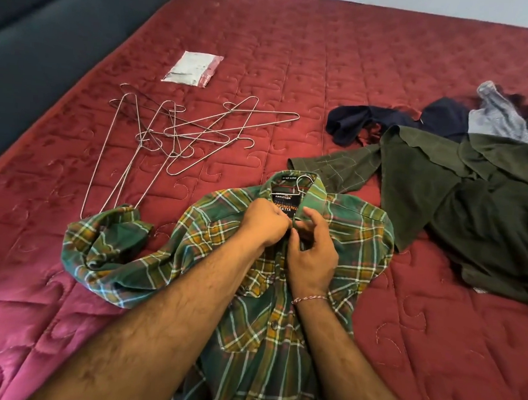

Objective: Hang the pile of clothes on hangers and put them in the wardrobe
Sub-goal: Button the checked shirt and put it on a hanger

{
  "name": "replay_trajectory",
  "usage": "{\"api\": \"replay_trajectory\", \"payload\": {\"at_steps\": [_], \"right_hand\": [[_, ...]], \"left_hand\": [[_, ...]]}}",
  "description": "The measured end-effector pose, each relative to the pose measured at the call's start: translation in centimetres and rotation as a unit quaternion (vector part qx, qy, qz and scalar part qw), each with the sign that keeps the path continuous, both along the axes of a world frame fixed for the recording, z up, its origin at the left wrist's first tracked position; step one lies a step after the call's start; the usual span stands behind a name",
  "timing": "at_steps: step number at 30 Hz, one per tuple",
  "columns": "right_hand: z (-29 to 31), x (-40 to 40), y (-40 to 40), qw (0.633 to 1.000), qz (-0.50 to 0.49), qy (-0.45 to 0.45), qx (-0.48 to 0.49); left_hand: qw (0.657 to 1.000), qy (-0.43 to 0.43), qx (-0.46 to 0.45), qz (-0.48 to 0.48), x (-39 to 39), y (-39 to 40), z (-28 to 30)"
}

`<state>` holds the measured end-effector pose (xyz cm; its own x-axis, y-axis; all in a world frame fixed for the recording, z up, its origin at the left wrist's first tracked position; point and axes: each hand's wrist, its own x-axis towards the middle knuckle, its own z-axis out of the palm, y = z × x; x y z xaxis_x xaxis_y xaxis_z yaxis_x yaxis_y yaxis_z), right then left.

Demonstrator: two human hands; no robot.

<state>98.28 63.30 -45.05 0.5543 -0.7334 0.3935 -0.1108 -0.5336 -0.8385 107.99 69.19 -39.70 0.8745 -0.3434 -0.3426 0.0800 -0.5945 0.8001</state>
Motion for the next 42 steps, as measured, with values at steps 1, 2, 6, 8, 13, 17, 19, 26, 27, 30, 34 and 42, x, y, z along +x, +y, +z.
{"api": "replay_trajectory", "payload": {"at_steps": [1, 2, 6, 8, 13, 17, 19, 26, 27, 30, 34, 42], "right_hand": [[0.1, 0.1, 0.0, 1.000, 0.002, 0.018, -0.020], [0.1, 0.2, -0.1, 0.999, 0.005, 0.036, -0.037], [0.4, 0.3, -0.6, 0.998, 0.017, 0.045, -0.039], [0.4, 0.2, -0.8, 0.999, 0.019, 0.035, -0.011], [0.5, 0.6, -1.5, 0.992, 0.040, 0.008, 0.120], [0.5, 0.8, -1.7, 0.990, 0.030, 0.002, 0.138], [0.4, 0.6, -1.5, 0.993, 0.013, 0.010, 0.121], [0.8, 0.0, -1.5, 0.995, -0.056, 0.029, 0.080], [0.8, 0.1, -1.4, 0.994, -0.063, 0.032, 0.082], [0.7, 0.0, -1.5, 0.992, -0.080, 0.041, 0.092], [0.7, -0.2, -1.5, 0.991, -0.027, 0.023, 0.128], [0.3, -0.9, -1.8, 0.994, 0.075, 0.009, 0.083]], "left_hand": [[1.000, 0.003, 0.001, 0.001, 0.1, 0.0, 0.0], [1.000, 0.003, 0.005, -0.001, 0.2, 0.0, 0.0], [0.998, -0.018, 0.023, -0.048, 0.4, 0.3, 0.3], [0.995, -0.038, 0.031, -0.083, 0.5, 0.4, 0.2], [0.988, -0.069, 0.030, -0.137, 0.7, 0.9, -0.3], [0.986, -0.091, 0.027, -0.138, 0.6, 0.6, -0.7], [0.984, -0.120, 0.018, -0.130, 0.1, 0.7, -1.0], [0.899, -0.414, -0.021, -0.140, -3.6, 3.0, -3.7], [0.897, -0.415, -0.021, -0.151, -3.7, 3.0, -4.0], [0.912, -0.365, -0.028, -0.184, -3.9, 2.7, -4.3], [0.950, -0.282, -0.045, -0.130, -3.7, 2.2, -4.2], [0.992, -0.100, -0.060, -0.044, -1.7, 1.5, -3.9]]}}
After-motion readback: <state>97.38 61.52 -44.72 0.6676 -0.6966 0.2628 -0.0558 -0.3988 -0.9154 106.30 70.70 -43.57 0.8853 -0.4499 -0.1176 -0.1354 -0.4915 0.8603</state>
